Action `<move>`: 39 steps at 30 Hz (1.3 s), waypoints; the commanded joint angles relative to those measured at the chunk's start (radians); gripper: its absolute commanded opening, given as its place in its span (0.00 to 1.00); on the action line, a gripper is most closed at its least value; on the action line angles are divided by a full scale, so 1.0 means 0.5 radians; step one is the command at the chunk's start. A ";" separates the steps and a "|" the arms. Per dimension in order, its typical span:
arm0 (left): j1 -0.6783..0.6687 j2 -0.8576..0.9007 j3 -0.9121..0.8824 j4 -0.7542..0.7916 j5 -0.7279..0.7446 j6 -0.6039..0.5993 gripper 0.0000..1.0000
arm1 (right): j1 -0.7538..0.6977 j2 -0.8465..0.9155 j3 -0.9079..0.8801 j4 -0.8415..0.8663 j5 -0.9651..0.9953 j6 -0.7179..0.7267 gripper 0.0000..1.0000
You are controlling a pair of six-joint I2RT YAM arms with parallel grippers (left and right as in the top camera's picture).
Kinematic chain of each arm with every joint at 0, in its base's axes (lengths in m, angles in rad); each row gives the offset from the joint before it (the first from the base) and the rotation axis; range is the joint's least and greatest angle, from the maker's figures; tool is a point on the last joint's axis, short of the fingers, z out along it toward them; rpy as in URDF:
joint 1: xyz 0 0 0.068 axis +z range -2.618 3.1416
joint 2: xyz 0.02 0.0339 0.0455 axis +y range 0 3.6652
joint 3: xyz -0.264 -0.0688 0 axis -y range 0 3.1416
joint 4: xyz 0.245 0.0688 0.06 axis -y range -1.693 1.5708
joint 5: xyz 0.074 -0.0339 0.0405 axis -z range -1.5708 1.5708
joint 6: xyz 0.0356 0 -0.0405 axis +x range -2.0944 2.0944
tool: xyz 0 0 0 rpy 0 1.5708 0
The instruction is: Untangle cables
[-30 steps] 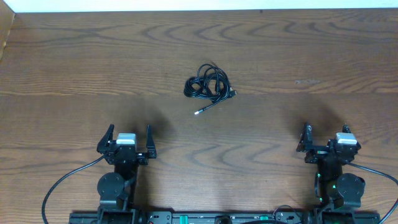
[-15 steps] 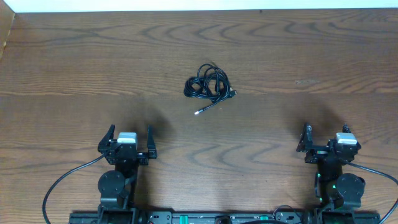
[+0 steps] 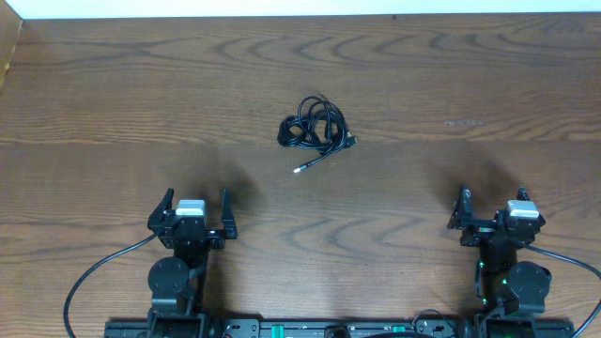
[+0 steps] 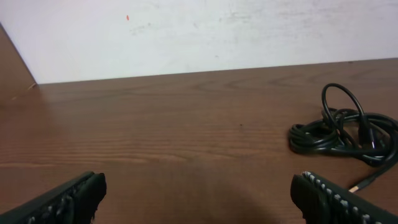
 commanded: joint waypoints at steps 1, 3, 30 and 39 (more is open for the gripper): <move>0.001 0.008 -0.017 -0.088 -0.120 -0.108 1.00 | -0.008 -0.014 -0.002 -0.009 -0.018 0.014 0.99; 0.001 0.027 -0.011 -0.089 -0.178 -0.162 1.00 | -0.008 -0.014 -0.002 -0.009 -0.018 0.014 0.99; 0.001 1.120 0.434 -0.061 -0.188 -0.219 1.00 | -0.008 -0.014 -0.002 -0.010 -0.018 0.014 0.99; 0.001 1.523 0.635 -0.146 -0.137 -0.244 1.00 | -0.008 -0.014 -0.002 -0.009 -0.018 0.014 0.99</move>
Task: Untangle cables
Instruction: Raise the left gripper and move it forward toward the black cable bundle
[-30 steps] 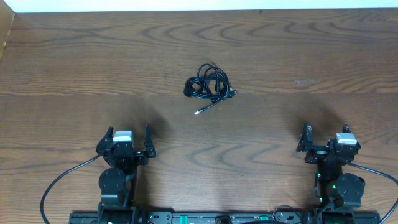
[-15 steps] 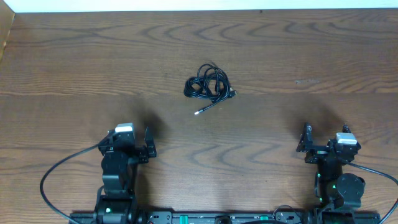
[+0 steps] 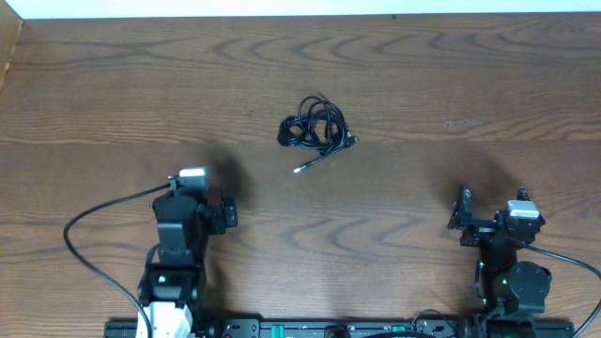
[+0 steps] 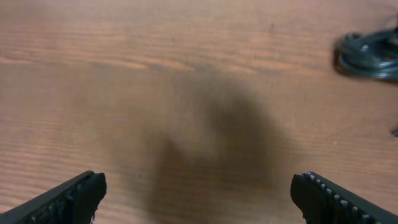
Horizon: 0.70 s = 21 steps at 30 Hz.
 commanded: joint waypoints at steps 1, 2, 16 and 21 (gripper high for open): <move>0.001 0.114 0.130 -0.066 0.011 -0.027 1.00 | -0.008 -0.014 -0.002 -0.010 -0.018 0.014 0.99; 0.001 0.153 0.154 -0.084 0.011 -0.027 1.00 | -0.008 -0.014 -0.002 -0.010 -0.018 0.014 0.99; 0.001 0.565 0.374 -0.201 0.150 -0.035 1.00 | -0.008 -0.014 -0.002 -0.010 -0.018 0.014 0.99; 0.001 0.593 0.407 -0.247 0.194 -0.034 1.00 | -0.008 -0.014 -0.002 -0.010 -0.018 0.014 0.99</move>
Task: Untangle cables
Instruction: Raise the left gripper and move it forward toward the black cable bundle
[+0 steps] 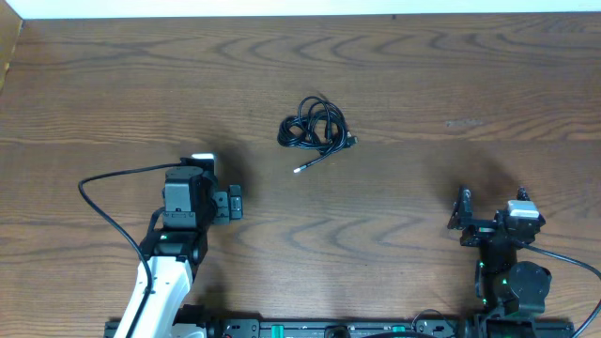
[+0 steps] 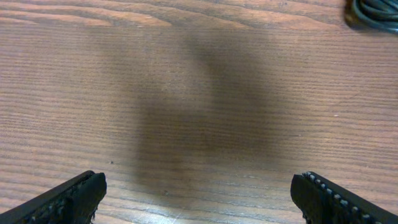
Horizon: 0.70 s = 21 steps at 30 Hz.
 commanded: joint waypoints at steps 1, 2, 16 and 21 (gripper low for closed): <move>0.001 0.020 0.060 -0.008 0.101 -0.024 1.00 | -0.008 -0.013 -0.002 -0.011 -0.018 0.014 0.99; 0.001 0.024 0.061 -0.008 0.133 -0.024 1.00 | -0.008 -0.013 -0.002 -0.010 -0.018 0.014 0.99; 0.001 0.069 0.094 -0.035 0.282 -0.024 1.00 | -0.008 -0.013 -0.002 -0.010 -0.018 0.014 0.99; 0.001 0.069 0.101 -0.050 0.288 -0.024 0.99 | -0.008 -0.013 -0.002 -0.010 -0.018 0.014 0.99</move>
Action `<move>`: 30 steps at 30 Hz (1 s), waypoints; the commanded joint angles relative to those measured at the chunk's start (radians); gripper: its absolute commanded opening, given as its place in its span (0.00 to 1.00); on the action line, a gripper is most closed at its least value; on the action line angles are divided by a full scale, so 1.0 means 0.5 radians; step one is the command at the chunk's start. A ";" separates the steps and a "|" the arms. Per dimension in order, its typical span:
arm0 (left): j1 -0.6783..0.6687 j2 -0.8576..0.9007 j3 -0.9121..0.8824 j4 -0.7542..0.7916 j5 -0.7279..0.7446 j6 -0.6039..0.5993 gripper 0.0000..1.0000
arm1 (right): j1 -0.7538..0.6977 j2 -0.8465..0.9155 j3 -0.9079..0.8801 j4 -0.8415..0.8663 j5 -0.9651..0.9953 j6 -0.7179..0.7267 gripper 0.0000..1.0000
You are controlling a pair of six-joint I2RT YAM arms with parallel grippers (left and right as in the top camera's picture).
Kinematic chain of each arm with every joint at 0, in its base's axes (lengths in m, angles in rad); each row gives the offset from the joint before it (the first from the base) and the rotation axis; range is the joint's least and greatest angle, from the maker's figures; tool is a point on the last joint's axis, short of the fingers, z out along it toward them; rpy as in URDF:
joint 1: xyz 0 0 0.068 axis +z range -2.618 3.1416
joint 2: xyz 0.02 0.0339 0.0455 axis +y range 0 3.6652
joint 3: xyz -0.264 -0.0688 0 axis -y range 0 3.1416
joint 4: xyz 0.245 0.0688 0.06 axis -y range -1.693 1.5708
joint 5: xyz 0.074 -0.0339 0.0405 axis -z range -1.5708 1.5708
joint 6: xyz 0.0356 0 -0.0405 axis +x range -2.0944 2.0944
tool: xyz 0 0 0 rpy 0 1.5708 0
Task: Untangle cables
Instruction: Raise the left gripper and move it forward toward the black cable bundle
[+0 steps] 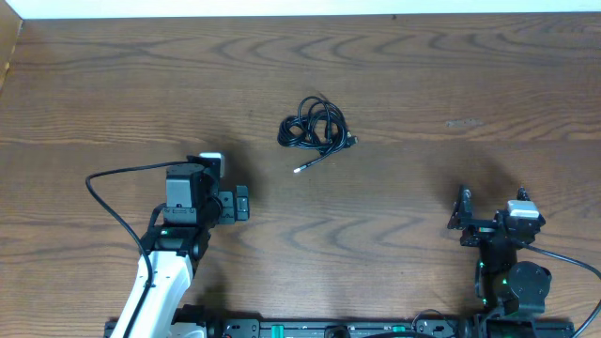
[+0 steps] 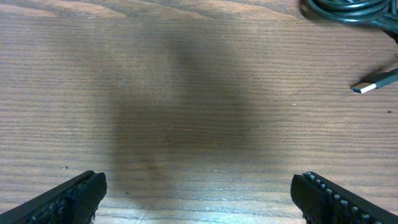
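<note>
A black cable (image 1: 315, 124) lies in a tangled coil at the middle of the wooden table (image 1: 423, 84). Its free plug end (image 1: 300, 170) trails out toward the front left. My left gripper (image 1: 241, 203) hangs over bare wood, well to the front left of the coil, open and holding nothing. The left wrist view looks down between the spread fingers of that gripper (image 2: 199, 199). The coil's edge (image 2: 348, 9) shows at its top right, and the plug (image 2: 373, 84) sits at its right edge. My right gripper (image 1: 493, 211) rests open at the front right, far from the cable.
The left arm's own grey lead (image 1: 113, 183) loops over the table to the left of the arm. A white wall strip (image 1: 282, 7) runs along the far edge. The arm bases stand on a rail (image 1: 329, 329) along the front edge.
My left gripper has shifted slightly to the right, toward the cable. The plug end now shows in the left wrist view. The coil and the right arm have not moved.
Both arms first sat at their bases with open grippers, and the left wrist looked level across the table at the coil. Then the left arm stood farther forward, its camera tipped down at the wood. It has since moved right toward the cable, which has stayed put.
</note>
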 commanded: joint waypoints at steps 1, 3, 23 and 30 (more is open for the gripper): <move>0.001 0.007 0.072 -0.021 0.035 -0.024 1.00 | -0.008 -0.013 -0.002 -0.010 -0.018 0.014 0.99; 0.001 0.007 0.082 -0.037 0.037 -0.024 1.00 | -0.008 -0.013 -0.002 -0.009 -0.018 0.014 0.99; 0.001 0.007 0.159 -0.146 0.409 0.135 0.99 | -0.008 -0.013 -0.002 -0.009 -0.018 0.014 0.99; 0.001 0.007 0.167 -0.145 0.583 0.213 1.00 | -0.008 -0.013 -0.002 -0.010 -0.018 0.014 0.99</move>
